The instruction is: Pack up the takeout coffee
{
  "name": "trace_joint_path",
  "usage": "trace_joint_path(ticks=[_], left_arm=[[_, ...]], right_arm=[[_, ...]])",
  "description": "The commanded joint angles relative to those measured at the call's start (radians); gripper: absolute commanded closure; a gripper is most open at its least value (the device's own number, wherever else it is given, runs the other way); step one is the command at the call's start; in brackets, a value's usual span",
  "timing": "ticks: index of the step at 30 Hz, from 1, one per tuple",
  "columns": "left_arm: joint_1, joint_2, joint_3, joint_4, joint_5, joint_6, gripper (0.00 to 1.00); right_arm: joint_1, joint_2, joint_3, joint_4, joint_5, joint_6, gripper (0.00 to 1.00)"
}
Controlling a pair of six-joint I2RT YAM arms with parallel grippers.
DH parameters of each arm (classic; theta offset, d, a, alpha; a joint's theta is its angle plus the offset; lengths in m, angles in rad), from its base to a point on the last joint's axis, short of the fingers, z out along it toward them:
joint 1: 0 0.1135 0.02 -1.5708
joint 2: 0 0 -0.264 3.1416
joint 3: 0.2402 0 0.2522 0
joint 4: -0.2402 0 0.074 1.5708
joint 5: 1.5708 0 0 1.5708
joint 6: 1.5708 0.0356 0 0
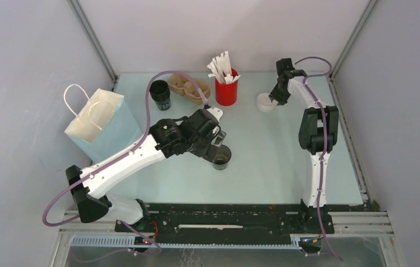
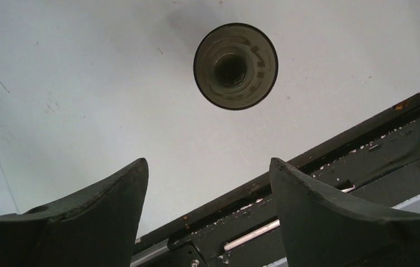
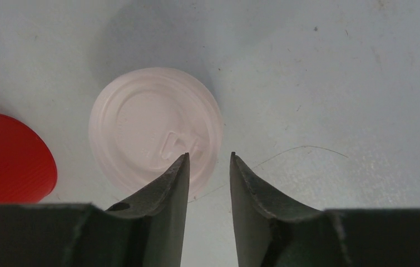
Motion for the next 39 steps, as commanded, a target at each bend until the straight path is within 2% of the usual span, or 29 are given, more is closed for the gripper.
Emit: trace_joint_path(ticks=[1,7,20,30,39], left_arm=[[0.001,-0.06,-0.032,0.005,0.005,-0.028,0.15],[0.001,-0.084,-0.045,0.004,-0.004,-0.029,0.15],[0.001,-0.14,-0.065,-0.01,-0.02,-0.051,0.13],[0.001,-0.155,-0.034,-0.033,-0.053,-0.058,0.12],[0.013,-0.157,0.048,-0.059,-0.075,-0.084,0.06]], right_arm=[[-0.002,0.007,0.051,-0.017,0.013,0.053,0.61],[0.002,0.011,0.046,-0.025,0.017,0.066,0.66],[0.005,0.03,0.045,-0.022,0.011,0.09,0.71],[-0.002,-0.002,0.086,-0.046,-0.007,0.107,0.94],[-0.038,-0.135,0.078,-0.087,-0.128,0.142,1.0]])
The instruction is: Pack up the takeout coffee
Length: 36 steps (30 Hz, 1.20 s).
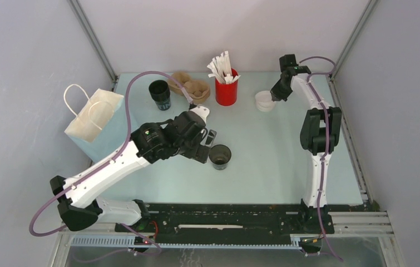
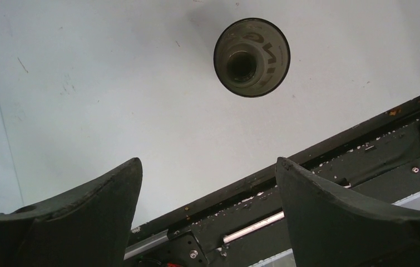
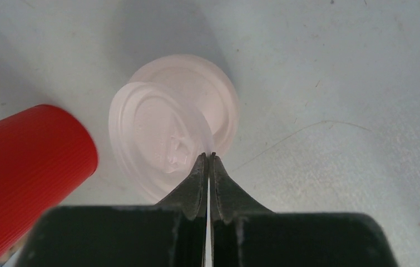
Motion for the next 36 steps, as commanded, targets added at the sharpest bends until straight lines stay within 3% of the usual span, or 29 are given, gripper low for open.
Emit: trace_joint_path(ticks=[1,5,8,12,15,19,23,30,36], left_arm=[[0.021,-0.033,0.099,-0.012,-0.022,-0.042,0.05],[0.061,-0.058,0.116,0.016,0.029,-0.088,0.02],[0.115,-0.079,0.124,0.059,0.116,-0.136,0.0],[0.223,-0.143,0.081,0.214,0.317,-0.261,0.0],[0.286,-0.207,-0.007,0.409,0.471,-0.401,0.0],[0.317,-0.279,-0.142,0.685,0.581,-0.584,0.0],[0.319,-0.369,-0.243,0.877,0.541,-0.67,0.02],[0.318,-0.499,-0.276,0.953,0.412,-0.62,0.0],[0.318,-0.517,-0.242,0.984,0.462,-0.585,0.0]], right_arm=[[-0.034,-0.171,-0.003,-0.017,-0.087,0.038,1.0],[-0.072,-0.255,-0.092,0.034,-0.216,0.034,1.0],[-0.111,-0.343,-0.247,0.13,-0.521,0.079,1.0],[-0.098,-0.536,-0.61,0.605,-0.976,0.318,1.0],[-0.007,-0.666,-0.764,0.909,-1.114,0.53,1.0],[0.167,-0.807,-0.824,1.092,-1.133,0.751,1.0],[0.339,-0.883,-0.858,1.313,-1.046,0.956,1.0],[0.556,-0.923,-0.859,1.439,-0.844,1.11,1.0],[0.622,-0.941,-0.859,1.381,-0.769,1.1,1.0]])
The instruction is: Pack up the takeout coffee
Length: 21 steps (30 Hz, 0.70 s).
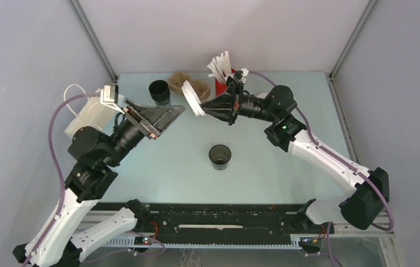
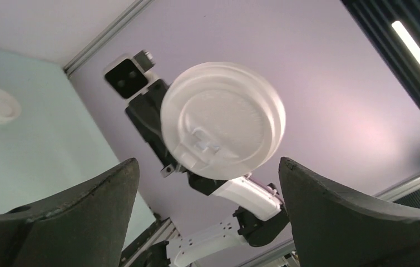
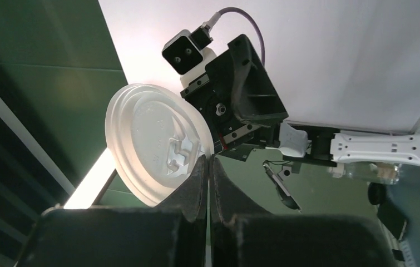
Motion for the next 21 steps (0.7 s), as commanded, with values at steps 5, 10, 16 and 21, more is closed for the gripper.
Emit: trace_joint_path(ticks=[5,10,16,21], left_arm=[[0.005,-0.011,0.008,0.116,0.07,0.033,0.0],[0.004,0.015,0.013,0.135,0.084,0.035,0.0],[0.004,0.028,0.036,0.13,0.08,0.048,0.0],[0.004,0.04,0.044,0.144,0.099,0.042,0.0]], right_arm=[[0.049,-0.021,-0.001,-0.002,0.14,0.042,1.0],[0.097,-0.005,-0.001,0.037,0.172,0.071,1.0],[0.108,-0.011,-0.001,0.007,0.186,0.049,1.0],[0.112,0.0,-0.001,-0.007,0.179,0.042,1.0]])
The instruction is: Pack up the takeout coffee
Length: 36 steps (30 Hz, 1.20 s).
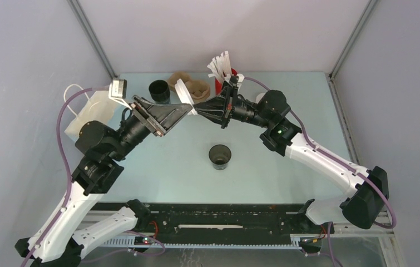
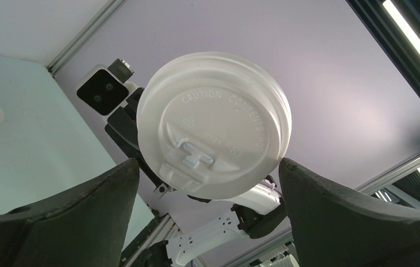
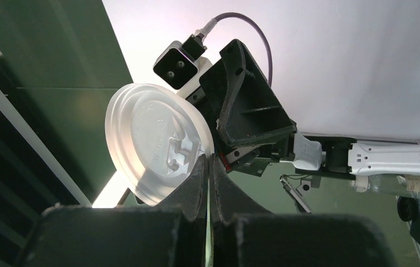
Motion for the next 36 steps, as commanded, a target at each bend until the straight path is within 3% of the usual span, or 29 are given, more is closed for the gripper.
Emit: trace_joint_path(ticks=[1,9,14,36], left_arm=[[0.004,-0.002,0.042,0.044,0.025,0.024,0.0],[0.004,-0.024,0.035,0.028,-0.008,0.033,0.05],[0.004,-0.032,0.034,0.042,-0.028,0.008,0.0],[0.004,-0.019,0.062,0.015,-0.081,-0.007,0.04]], right_arm=[[0.008,0.001,0.001,0.012,0.016,-0.003,1.0],[0.007,0.009,0.001,0.012,0.017,-0.003,1.0],[0.008,0.008,0.002,0.023,0.015,0.003,1.0],[0.033,-0.001,0.001,0.026,0.015,-0.002,1.0]])
